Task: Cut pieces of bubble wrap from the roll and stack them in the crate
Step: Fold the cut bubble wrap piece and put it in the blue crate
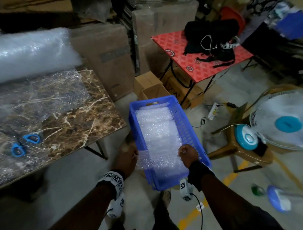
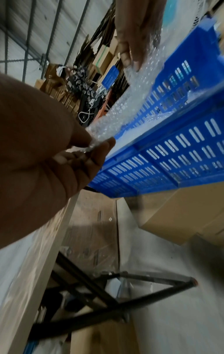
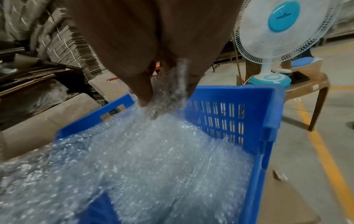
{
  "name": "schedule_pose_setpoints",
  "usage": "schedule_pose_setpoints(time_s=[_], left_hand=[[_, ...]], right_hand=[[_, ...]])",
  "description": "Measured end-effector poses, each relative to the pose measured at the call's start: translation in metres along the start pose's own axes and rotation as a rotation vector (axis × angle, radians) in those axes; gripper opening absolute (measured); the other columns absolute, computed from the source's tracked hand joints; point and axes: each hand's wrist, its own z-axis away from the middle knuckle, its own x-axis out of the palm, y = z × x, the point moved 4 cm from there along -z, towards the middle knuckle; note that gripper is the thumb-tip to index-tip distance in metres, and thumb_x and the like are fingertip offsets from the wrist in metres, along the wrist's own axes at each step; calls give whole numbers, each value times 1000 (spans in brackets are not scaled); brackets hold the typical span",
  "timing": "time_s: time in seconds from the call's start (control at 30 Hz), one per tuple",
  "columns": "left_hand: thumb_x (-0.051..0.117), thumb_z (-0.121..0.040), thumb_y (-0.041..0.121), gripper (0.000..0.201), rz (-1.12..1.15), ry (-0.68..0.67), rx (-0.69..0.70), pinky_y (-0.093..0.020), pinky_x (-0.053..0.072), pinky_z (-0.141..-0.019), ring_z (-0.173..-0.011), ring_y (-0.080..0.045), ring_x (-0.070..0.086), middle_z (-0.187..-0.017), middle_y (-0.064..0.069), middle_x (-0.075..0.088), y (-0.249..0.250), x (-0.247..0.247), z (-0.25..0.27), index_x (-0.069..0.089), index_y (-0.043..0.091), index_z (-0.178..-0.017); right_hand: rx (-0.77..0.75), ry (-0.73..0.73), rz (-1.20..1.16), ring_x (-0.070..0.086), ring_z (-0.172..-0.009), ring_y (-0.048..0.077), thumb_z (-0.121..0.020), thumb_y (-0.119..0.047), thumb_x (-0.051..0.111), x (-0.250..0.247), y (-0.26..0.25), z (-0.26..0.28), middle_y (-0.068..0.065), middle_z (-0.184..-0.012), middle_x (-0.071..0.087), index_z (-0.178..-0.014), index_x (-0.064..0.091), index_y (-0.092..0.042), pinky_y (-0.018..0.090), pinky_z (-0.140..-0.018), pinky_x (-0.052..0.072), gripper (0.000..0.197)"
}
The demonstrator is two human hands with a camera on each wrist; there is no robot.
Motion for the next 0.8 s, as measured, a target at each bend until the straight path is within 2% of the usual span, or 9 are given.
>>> schedule_pose_setpoints(time_s=[0.03, 0.1, 0.2, 0.27, 0.33, 0.47, 0.57, 0.7, 0.8], left_hand=[[54, -90, 10, 17, -10, -30, -9, -26, 38, -66, -70, -15, 57, -80, 4, 61, 7, 11, -6, 51, 24, -98], [52, -91, 8, 25, -38, -95, -23, -28, 44, -73, -83, -22, 62, -93, -4, 67, 22, 34, -19, 57, 25, -109], [45, -94, 9, 42, -141, -179, -28, -29, 44, -86, -102, -26, 61, -112, -9, 65, 42, 73, -38, 56, 30, -129], [43, -95, 8, 44, -259, -227, -52, -32, 42, -95, -113, -27, 55, -119, -9, 58, 48, 98, -47, 55, 31, -131], [45, -94, 10, 39, -380, -246, -121, -35, 41, -100, -119, -26, 51, -122, -7, 53, 53, 124, -57, 59, 31, -124], [48, -94, 18, 34, -536, -299, -286, -37, 41, -105, -128, -25, 47, -133, -5, 50, 50, 155, -68, 60, 30, -123], [49, -94, 23, 33, -606, -366, -405, -37, 44, -103, -123, -28, 52, -133, -7, 52, 41, 170, -74, 58, 29, -125], [52, -93, 25, 33, -650, -463, -478, -41, 47, -100, -120, -31, 56, -129, -12, 56, 26, 188, -81, 59, 20, -125], [54, -92, 25, 36, -701, -537, -531, -40, 49, -97, -120, -32, 57, -129, -14, 58, 15, 199, -86, 58, 14, -125]], right_hand=[[-9, -13, 54, 62, -74, 22, -70, 1, 71, -5, 4, -7, 1, -76, 66, -64, 56, -24, 31, -69, 48, 29], [-31, -57, 107, 62, -79, 23, -66, 7, 69, -14, 13, -21, 0, -79, 64, -68, 54, -25, 27, -68, 43, 35], [-34, -143, 225, 64, -86, 31, -67, 7, 62, -23, 33, -45, 0, -77, 62, -71, 53, -21, 26, -65, 39, 29], [-43, -205, 341, 63, -94, 33, -71, 5, 62, -28, 34, -56, 10, -89, 66, -81, 59, -17, 32, -72, 42, 23], [-59, -279, 470, 61, -103, 34, -76, 2, 61, -32, 40, -72, 15, -104, 67, -92, 64, -10, 33, -82, 41, 19], [-86, -440, 632, 59, -115, 32, -87, -9, 58, -20, 55, -100, 15, -120, 63, -105, 64, -10, 34, -92, 44, 19], [-117, -516, 714, 56, -122, 33, -93, -17, 52, 0, 63, -117, 16, -132, 58, -121, 59, -8, 37, -99, 44, 30], [-200, -621, 851, 55, -122, 36, -94, -14, 51, 20, 65, -127, 18, -132, 58, -124, 56, -6, 40, -99, 45, 32], [-201, -671, 909, 56, -122, 35, -92, -12, 54, 36, 72, -137, 18, -132, 58, -124, 57, -6, 39, -97, 47, 33]])
